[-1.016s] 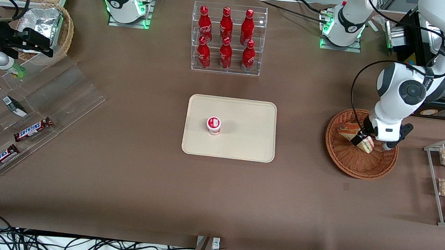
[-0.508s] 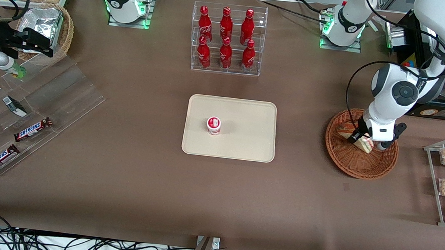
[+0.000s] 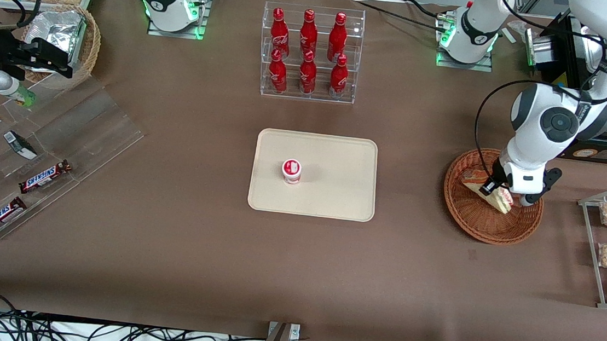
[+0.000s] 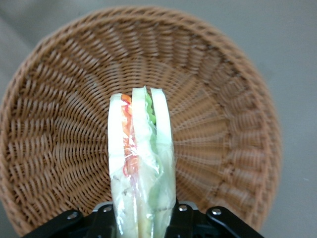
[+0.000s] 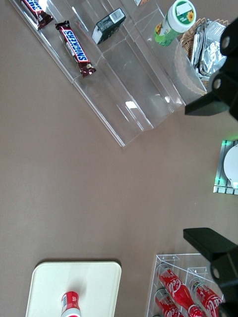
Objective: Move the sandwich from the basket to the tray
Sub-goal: 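Close the left gripper on the wrapped sandwich, then lift the sandwich with the left gripper and carry it toward the cream tray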
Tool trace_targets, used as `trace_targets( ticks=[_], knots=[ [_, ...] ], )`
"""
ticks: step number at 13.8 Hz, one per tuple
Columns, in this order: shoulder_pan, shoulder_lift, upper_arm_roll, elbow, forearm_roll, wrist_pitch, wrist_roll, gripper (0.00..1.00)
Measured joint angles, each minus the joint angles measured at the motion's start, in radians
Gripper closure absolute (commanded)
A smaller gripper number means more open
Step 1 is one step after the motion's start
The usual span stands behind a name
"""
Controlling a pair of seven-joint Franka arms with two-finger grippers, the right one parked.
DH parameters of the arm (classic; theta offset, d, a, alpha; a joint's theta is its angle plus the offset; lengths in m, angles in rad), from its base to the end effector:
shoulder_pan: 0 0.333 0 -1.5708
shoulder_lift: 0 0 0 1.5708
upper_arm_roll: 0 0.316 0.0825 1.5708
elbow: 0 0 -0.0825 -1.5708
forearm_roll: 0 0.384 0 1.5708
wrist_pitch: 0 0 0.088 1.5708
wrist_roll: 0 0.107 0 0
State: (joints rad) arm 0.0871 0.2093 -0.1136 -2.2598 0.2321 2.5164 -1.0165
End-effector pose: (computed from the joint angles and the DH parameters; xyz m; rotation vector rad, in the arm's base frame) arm 0.5427 -0.0165 0.2739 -2.8150 -1.2034 -0.1561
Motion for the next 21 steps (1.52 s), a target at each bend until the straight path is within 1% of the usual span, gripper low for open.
trace_targets(
  ticks=[2,4,8,11,13,16,18,21],
  knots=[
    [-0.001,-0.022,-0.038,0.074,0.000,-0.127,0.023,1.00],
    [-0.003,-0.027,-0.070,0.177,-0.010,-0.280,0.054,1.00],
    [-0.007,-0.029,-0.078,0.386,-0.101,-0.537,0.225,1.00],
    [-0.018,-0.018,-0.109,0.541,-0.132,-0.697,0.382,1.00],
    [-0.023,0.000,-0.166,0.607,-0.140,-0.732,0.439,1.00],
    [-0.055,0.048,-0.265,0.627,-0.140,-0.725,0.453,1.00],
    [-0.114,0.090,-0.287,0.635,-0.140,-0.683,0.453,1.00],
    [-0.206,0.145,-0.291,0.641,-0.140,-0.618,0.453,1.00]
  ],
)
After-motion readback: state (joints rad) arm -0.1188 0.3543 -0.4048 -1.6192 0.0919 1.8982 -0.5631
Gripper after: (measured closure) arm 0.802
